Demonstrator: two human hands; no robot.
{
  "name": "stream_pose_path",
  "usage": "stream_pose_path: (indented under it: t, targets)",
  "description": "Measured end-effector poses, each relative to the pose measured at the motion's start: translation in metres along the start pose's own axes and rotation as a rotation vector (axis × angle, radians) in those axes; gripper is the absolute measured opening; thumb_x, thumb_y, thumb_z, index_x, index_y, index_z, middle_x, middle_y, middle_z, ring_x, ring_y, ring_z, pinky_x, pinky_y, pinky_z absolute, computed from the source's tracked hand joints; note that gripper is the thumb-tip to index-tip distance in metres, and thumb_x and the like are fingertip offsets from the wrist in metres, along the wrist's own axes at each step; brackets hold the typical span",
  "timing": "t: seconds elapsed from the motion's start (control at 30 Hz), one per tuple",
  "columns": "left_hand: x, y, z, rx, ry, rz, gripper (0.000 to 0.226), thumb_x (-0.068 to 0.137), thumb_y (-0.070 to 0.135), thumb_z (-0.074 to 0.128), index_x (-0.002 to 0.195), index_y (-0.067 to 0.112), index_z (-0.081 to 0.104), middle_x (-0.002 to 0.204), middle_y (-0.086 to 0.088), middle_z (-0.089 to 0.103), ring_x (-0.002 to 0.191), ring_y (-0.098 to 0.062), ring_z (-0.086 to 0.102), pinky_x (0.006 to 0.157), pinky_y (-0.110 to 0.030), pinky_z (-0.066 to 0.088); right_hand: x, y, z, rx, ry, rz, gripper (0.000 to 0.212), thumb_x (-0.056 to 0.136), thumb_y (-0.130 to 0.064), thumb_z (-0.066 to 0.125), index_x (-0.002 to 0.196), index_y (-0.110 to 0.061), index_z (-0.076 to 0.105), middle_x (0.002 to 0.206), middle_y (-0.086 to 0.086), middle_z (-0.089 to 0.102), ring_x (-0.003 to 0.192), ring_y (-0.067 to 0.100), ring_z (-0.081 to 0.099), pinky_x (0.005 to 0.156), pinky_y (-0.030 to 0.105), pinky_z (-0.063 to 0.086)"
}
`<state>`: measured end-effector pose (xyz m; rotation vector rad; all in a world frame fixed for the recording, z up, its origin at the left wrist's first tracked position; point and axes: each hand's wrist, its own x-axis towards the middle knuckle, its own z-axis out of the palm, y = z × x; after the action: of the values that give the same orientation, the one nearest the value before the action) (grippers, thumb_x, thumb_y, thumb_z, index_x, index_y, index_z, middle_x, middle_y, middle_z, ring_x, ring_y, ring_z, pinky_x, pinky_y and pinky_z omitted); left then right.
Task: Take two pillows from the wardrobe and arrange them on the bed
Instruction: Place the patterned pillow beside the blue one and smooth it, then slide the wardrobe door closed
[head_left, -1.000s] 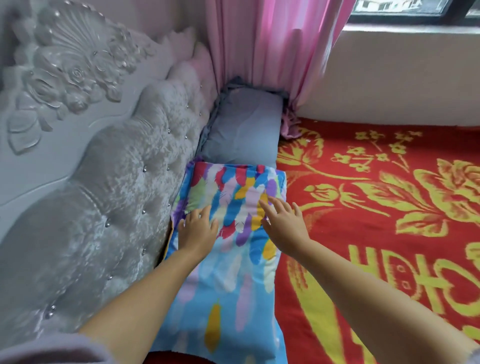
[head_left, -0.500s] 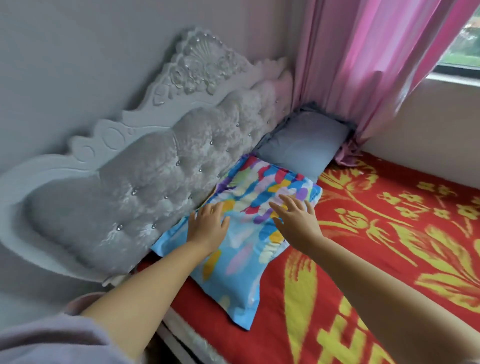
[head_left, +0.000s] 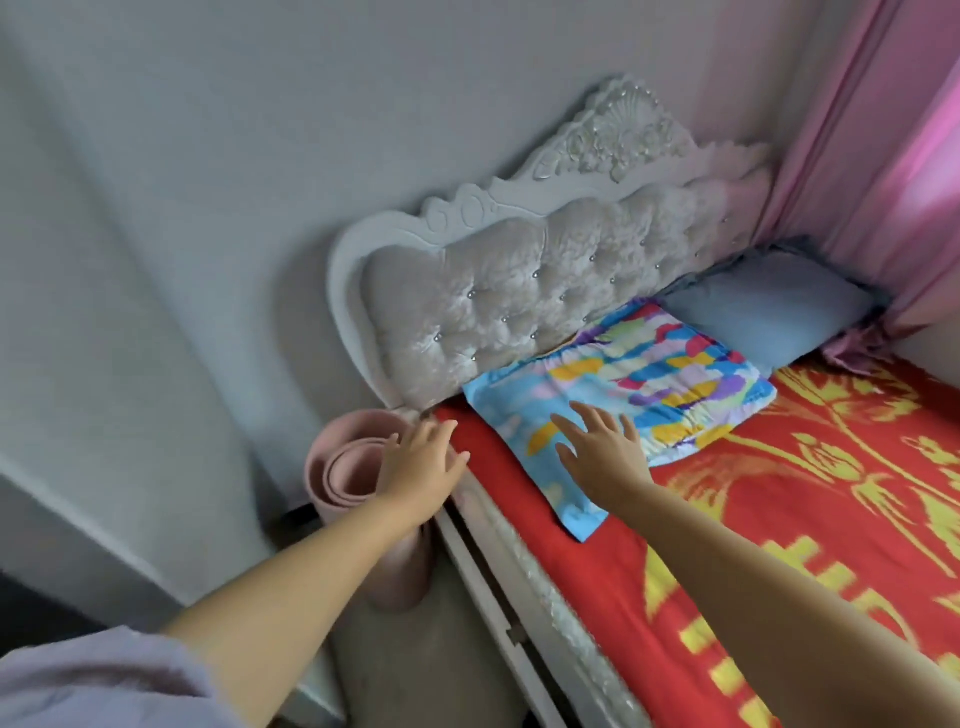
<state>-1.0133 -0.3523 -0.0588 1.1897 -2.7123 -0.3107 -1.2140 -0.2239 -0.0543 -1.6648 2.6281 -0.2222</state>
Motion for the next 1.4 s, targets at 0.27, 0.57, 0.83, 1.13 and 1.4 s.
stream_pose_path:
  t: [0.27,0.57,0.83,1.13,1.4]
  targets:
    - [-0.158,-0.077,-0.034,0.079,0.106,-0.14,0.048,0.093,0.042,0.045,0.137,0.023,0.043,0.134,-0.002,0.053,0.122,-0.025,0.05,0.102,-0.04,0.037,-0.063,-0.142,-0.003,-0.024,-0.003,-0.389,0.046,0.096,-0.037,0.04,0.141,-0.036,0.036,0.151,0.0,0.033,0.138,0.022,0.029,0.114,0.047,0.018]
    - [-0.354,-0.145,-0.065,0.141,0.21,-0.582,0.048,0.094,0.044,0.044,0.136,0.023,0.043,0.13,-0.001,0.056,0.119,-0.024,0.051,0.101,-0.037,0.037,-0.162,-0.273,0.024,-0.004,-0.151,-0.744,0.046,0.096,-0.035,0.04,0.142,-0.034,0.035,0.153,0.001,0.03,0.14,0.025,0.026,0.115,0.046,0.019]
    - [-0.514,-0.255,-0.135,0.223,0.325,-0.818,0.05,0.094,0.043,0.046,0.137,0.018,0.044,0.125,-0.005,0.059,0.115,-0.027,0.055,0.096,-0.038,0.042,-0.236,-0.455,0.022,0.0,-0.095,-0.992,0.046,0.099,-0.038,0.034,0.145,-0.032,0.032,0.155,-0.002,0.026,0.141,0.018,0.026,0.118,0.043,0.016]
    - [-0.674,-0.423,-0.26,0.365,0.399,-0.971,0.048,0.095,0.038,0.044,0.139,0.017,0.041,0.127,-0.009,0.057,0.117,-0.03,0.053,0.098,-0.039,0.038,-0.318,-0.723,0.011,0.154,-0.047,-1.122,0.046,0.098,-0.038,0.038,0.143,-0.032,0.035,0.151,0.0,0.033,0.137,0.022,0.032,0.114,0.04,0.022]
    - [-0.669,-0.536,-0.333,0.357,0.53,-1.062,0.054,0.095,0.021,0.042,0.147,0.02,0.027,0.152,-0.005,0.031,0.14,-0.023,0.029,0.116,-0.05,0.02,-0.295,-0.868,-0.014,0.182,-0.179,-1.13,0.054,0.099,-0.04,0.035,0.149,-0.027,0.02,0.152,0.003,0.03,0.135,0.026,0.035,0.105,0.046,0.038]
